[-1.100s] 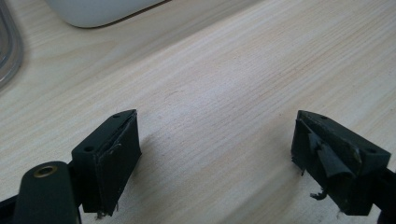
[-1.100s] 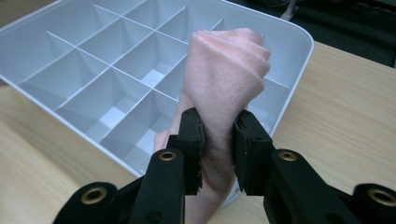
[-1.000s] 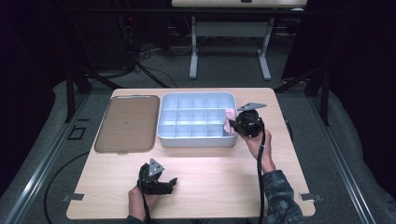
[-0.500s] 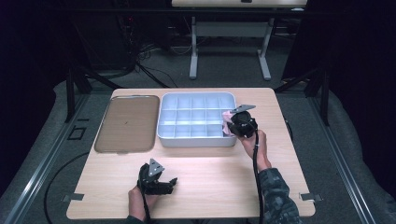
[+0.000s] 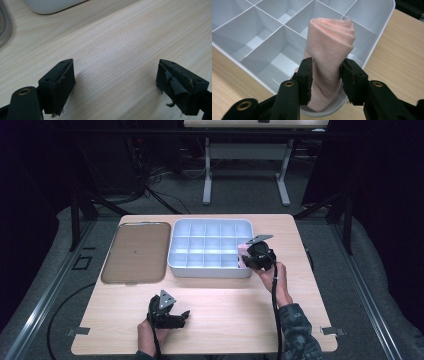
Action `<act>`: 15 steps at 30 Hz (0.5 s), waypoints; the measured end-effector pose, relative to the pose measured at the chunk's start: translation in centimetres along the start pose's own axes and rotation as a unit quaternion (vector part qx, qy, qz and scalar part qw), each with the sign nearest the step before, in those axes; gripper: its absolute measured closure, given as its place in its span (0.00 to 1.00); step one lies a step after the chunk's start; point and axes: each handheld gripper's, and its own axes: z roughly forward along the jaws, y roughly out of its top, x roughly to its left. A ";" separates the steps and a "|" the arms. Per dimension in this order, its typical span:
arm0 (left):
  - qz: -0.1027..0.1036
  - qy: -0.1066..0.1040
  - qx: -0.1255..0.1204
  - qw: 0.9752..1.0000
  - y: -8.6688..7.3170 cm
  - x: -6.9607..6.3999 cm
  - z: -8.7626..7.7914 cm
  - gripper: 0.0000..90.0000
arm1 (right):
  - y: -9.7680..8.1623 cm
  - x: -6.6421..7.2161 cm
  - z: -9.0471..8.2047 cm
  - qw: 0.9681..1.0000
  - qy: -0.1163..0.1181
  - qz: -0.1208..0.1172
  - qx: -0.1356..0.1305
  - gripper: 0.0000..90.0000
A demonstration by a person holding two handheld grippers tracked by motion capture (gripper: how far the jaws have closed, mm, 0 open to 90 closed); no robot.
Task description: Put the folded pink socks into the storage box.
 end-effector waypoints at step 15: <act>0.002 -0.001 0.000 1.000 0.0 0.0 0.0 0.17 | 0.4 0.5 -1.8 0.999 -0.015 -0.006 -0.032 0.66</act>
